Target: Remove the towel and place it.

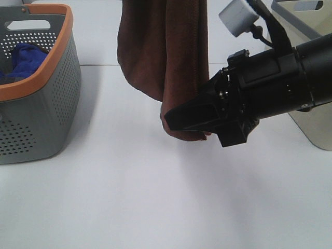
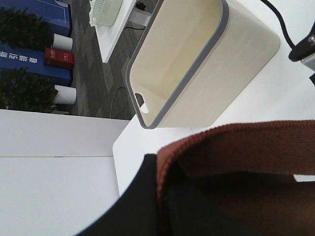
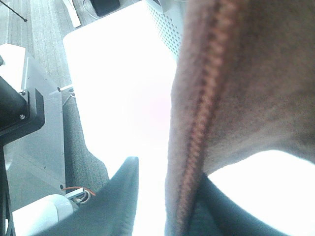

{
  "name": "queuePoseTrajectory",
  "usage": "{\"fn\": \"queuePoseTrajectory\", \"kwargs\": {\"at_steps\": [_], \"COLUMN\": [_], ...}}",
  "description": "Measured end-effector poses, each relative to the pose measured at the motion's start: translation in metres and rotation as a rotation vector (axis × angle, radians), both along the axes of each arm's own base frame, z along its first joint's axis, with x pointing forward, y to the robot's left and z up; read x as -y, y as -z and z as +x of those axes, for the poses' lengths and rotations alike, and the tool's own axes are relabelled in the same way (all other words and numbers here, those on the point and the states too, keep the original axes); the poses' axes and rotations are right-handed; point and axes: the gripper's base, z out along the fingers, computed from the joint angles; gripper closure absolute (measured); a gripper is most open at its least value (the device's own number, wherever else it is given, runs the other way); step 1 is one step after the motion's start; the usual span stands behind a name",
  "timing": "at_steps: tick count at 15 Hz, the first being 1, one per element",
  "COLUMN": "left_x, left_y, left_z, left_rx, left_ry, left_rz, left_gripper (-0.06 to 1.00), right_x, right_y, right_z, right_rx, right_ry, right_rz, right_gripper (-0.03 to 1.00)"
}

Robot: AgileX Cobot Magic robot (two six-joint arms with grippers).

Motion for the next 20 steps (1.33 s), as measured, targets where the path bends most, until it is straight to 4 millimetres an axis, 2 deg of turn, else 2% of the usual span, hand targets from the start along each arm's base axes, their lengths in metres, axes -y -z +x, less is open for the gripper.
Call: {"fn": "queuePoseTrajectory", "kwargs": {"at_steps": [5, 9, 12, 14, 15, 18, 20], "left_x": [0.0, -0.001, -0.011, -0.013, -0.012, -0.012, -0.01], "left_y": [0.001, 0.002, 0.013, 0.03, 0.042, 0.056, 0.067], "left_z": [-0.001, 0.0, 0.008, 0.017, 0.027, 0.041, 0.058], "left_rx": [-0.019, -0.074, -0.226, -0.323, -0.411, -0.536, -0.542], "left_ry": [-0.003, -0.042, -0.195, -0.302, -0.404, -0.605, -0.738], "left_rz": [0.001, -0.018, 0.029, 0.093, 0.087, 0.026, -0.026], "left_gripper": [0.94, 0.94, 0.94, 0.94, 0.94, 0.94, 0.94], "right_x": [0.003, 0.004, 0.015, 0.025, 0.034, 0.038, 0.035], "right_y": [0.011, 0.01, -0.013, -0.031, -0.043, -0.046, -0.056], "right_z": [0.011, 0.01, -0.002, -0.01, -0.016, -0.012, 0.004], "right_rx": [0.007, -0.014, 0.081, 0.197, 0.309, 0.429, 0.51], "right_ry": [0.073, 0.097, 0.115, 0.133, 0.122, 0.069, 0.056], "right_rz": [-0.052, -0.047, -0.08, -0.122, -0.192, -0.332, -0.389], "right_gripper": [0.96, 0.97, 0.97, 0.97, 0.97, 0.97, 0.97]}}
